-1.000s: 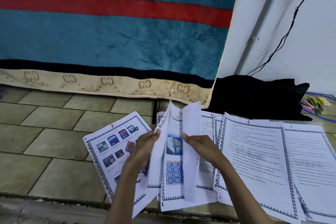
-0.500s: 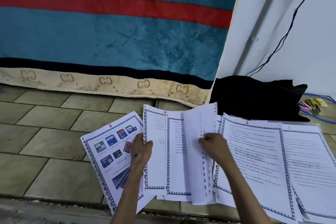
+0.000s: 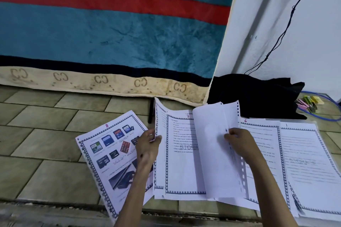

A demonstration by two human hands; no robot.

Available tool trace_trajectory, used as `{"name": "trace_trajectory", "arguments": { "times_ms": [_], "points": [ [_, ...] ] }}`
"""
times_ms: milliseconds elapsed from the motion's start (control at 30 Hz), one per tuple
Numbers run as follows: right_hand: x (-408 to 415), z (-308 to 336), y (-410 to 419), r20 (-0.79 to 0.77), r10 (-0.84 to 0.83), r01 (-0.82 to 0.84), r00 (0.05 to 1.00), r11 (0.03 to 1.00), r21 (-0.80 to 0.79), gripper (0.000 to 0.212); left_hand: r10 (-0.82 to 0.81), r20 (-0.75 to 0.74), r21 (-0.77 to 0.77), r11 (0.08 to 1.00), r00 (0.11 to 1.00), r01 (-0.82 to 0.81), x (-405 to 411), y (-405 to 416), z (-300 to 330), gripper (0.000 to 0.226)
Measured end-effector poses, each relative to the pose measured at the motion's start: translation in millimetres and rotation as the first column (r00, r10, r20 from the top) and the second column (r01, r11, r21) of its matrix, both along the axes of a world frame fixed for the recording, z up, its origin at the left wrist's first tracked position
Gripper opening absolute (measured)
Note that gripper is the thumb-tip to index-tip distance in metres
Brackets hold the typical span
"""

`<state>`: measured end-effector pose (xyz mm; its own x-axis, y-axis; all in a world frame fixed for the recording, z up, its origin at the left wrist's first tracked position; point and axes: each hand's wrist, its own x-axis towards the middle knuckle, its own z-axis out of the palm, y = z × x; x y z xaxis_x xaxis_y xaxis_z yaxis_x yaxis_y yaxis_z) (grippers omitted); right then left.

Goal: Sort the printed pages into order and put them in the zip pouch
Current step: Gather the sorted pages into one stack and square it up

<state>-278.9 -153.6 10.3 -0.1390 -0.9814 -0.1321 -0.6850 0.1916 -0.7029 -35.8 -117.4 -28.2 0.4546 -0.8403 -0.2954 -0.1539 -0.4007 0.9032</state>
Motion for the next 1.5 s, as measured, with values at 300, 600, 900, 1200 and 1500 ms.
{"name": "trace_trajectory", "arguments": {
  "times_ms": [300, 600, 900, 1200, 1500],
  "points": [
    [20.5, -4.2, 2.9, -0.023, 0.049, -0.049, 0.999, 0.999, -0.019, 0.034, -0.046, 0.045, 0.103, 0.994, 0.998, 0.041, -13.5, 8.2, 1.5, 0.061],
    [38.2, -6.7, -0.2, -0.088, 0.102, -0.109, 0.991, 0.990, -0.091, 0.034, 0.051, 0.140, 0.114, 0.991, 0.989, -0.067, 40.4, 14.8, 14.9, 0.071],
    [100.5, -13.8, 18.7, 0.057, 0.430, -0.430, 0.901, 0.903, 0.004, 0.070, 0.053, 0.505, 0.091, 0.989, 0.861, -0.114, 45.9, 17.1, -9.1, 0.077],
    [106.0, -85.8, 40.0, -0.452, 0.494, -0.491, 0.743, 0.861, 0.134, 0.092, 0.056, 0.265, 0.106, 0.991, 0.963, -0.087, 43.8, 14.0, -8.2, 0.039],
    [98.5, -87.7, 37.5, -0.261, 0.532, -0.516, 0.805, 0.846, 0.131, 0.078, 0.298, 0.504, -0.189, 0.954, 0.811, -0.233, 72.3, 15.5, 88.4, 0.025]
  ]
}}
